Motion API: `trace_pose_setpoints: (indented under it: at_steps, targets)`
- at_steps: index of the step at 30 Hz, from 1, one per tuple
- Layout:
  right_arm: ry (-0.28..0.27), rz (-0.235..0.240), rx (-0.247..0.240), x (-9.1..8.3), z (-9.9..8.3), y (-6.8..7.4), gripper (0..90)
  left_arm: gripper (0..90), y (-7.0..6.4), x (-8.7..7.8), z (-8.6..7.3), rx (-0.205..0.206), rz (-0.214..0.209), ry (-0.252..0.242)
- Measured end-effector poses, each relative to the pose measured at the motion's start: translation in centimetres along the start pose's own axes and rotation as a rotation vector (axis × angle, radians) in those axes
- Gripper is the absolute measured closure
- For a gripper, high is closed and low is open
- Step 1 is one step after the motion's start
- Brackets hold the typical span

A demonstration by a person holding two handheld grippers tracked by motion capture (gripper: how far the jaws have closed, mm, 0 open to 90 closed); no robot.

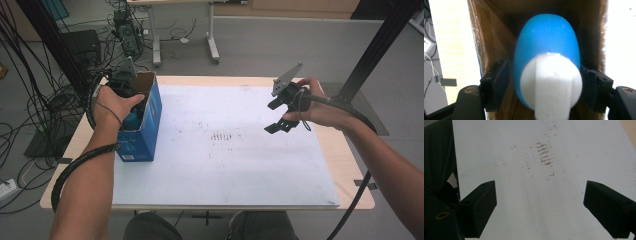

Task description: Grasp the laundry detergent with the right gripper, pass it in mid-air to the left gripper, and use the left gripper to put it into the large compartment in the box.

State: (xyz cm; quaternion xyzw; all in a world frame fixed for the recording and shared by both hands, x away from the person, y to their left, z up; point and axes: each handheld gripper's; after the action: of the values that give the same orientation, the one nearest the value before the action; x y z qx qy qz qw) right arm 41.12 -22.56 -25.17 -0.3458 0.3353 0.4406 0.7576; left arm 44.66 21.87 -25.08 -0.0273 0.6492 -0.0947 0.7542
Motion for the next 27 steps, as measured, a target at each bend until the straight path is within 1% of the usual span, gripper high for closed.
trace_pose_setpoints:
  at_steps: [4, 6, 9, 13, 15, 18, 20, 23, 24, 26, 27]
  targets:
    - [-0.007, 0.003, 0.007, 0.1, 0.1, 0.0, 11.4, 29.3, -0.5, -0.8, -0.2, 0.008, 0.011, -0.003]
    - [-0.007, 0.002, 0.015, 0.2, 0.0, 0.0, 11.3, 29.1, -0.7, -1.2, -0.4, 0.021, 0.014, -0.001]
    - [-0.004, 0.001, 0.023, 0.4, -0.2, -0.1, 11.3, 28.8, -1.1, -2.1, -0.7, 0.028, 0.022, -0.011]
    - [0.004, -0.008, 0.035, 0.4, -0.3, -0.2, 11.3, 27.2, -1.6, -3.7, -0.7, 0.038, 0.029, -0.032]
    - [0.010, -0.015, 0.043, 0.4, -0.4, -0.4, 11.3, 24.4, -2.0, -4.3, -0.7, 0.044, 0.018, -0.052]
    - [0.024, -0.021, 0.048, 0.5, -0.4, -0.4, 11.4, 22.1, -3.2, -4.9, -0.3, 0.071, 0.002, -0.066]
    - [0.034, -0.024, 0.053, 0.5, -0.4, -0.6, 11.3, 21.2, -4.1, -5.0, 0.1, 0.092, -0.012, -0.071]
    - [0.044, -0.027, 0.058, 0.7, -0.3, -0.8, 11.3, 20.4, -5.7, -4.8, 0.7, 0.119, -0.029, -0.076]
    - [0.046, -0.027, 0.059, 0.7, -0.3, -0.8, 11.3, 20.0, -6.3, -4.6, 1.0, 0.136, -0.039, -0.073]
    - [0.052, -0.028, 0.054, 0.8, -0.2, -0.8, 11.4, 19.0, -7.0, -4.3, 1.5, 0.153, -0.045, -0.080]
    - [0.054, -0.025, 0.051, 0.8, -0.2, -0.8, 11.3, 19.1, -7.5, -4.1, 1.8, 0.164, -0.060, -0.084]
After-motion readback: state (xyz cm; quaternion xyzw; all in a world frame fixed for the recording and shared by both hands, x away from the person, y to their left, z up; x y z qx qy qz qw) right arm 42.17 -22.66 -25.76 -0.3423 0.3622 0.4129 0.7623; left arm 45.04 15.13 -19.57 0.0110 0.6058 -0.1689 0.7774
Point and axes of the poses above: each handheld gripper's, and its own axes: x roughly forward along the jaws, z roughly out of its top, y roughly to its left, and after that the axes turned 13 degrees about -z, right-handed
